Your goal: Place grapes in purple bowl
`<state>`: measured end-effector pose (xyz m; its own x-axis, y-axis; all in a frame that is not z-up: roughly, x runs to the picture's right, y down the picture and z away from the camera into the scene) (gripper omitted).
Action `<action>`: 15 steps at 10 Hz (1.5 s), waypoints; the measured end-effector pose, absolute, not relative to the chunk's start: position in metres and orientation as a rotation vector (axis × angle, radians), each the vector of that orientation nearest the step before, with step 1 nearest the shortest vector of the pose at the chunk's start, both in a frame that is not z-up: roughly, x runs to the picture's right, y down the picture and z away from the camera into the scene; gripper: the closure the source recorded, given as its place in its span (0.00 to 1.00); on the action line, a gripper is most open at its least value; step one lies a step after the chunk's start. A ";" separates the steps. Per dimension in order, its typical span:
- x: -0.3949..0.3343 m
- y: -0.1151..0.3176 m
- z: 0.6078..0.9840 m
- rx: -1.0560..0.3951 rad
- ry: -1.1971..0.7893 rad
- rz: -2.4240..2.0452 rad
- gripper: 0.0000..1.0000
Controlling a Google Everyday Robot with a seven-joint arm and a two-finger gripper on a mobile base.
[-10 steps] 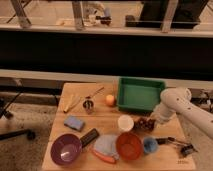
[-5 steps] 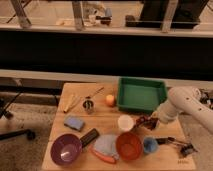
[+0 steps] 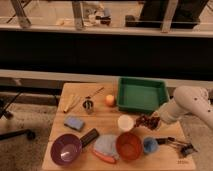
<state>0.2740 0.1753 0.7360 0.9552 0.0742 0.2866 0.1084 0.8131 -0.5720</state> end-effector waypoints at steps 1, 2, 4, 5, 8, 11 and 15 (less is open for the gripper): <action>0.273 0.173 0.730 -0.615 -0.313 -0.021 1.00; 0.271 0.169 0.724 -0.605 -0.320 -0.026 1.00; 0.266 0.157 0.714 -0.582 -0.328 -0.043 1.00; 0.263 0.151 0.709 -0.571 -0.327 -0.054 1.00; 0.260 0.134 0.697 -0.540 -0.303 -0.087 1.00; 0.262 0.119 0.695 -0.517 -0.253 -0.116 1.00; 0.271 0.102 0.686 -0.490 -0.201 -0.142 1.00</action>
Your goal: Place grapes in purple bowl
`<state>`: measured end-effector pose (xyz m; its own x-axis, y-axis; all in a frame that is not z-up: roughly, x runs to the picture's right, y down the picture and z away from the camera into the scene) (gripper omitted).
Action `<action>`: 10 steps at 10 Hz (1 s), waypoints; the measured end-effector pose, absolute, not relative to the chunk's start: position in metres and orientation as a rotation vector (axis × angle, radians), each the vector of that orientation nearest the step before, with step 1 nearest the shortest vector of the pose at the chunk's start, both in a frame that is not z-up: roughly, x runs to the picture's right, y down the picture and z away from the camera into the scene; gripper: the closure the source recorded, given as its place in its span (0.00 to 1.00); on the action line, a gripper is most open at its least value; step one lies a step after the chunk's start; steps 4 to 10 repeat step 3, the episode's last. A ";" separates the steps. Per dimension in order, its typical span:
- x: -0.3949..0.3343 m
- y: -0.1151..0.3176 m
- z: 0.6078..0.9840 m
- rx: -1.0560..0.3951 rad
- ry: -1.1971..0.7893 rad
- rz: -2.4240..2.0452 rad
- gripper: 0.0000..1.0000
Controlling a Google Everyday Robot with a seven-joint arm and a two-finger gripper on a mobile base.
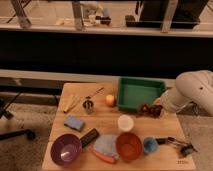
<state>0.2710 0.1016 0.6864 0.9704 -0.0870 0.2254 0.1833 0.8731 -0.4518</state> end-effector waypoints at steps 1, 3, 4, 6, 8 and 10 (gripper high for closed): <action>0.274 0.098 0.682 -0.482 -0.196 -0.148 1.00; 0.277 0.095 0.675 -0.481 -0.190 -0.160 1.00; 0.277 0.095 0.675 -0.481 -0.190 -0.160 1.00; 0.277 0.095 0.675 -0.481 -0.190 -0.160 1.00; 0.277 0.095 0.675 -0.481 -0.190 -0.160 1.00; 0.277 0.095 0.675 -0.481 -0.190 -0.160 1.00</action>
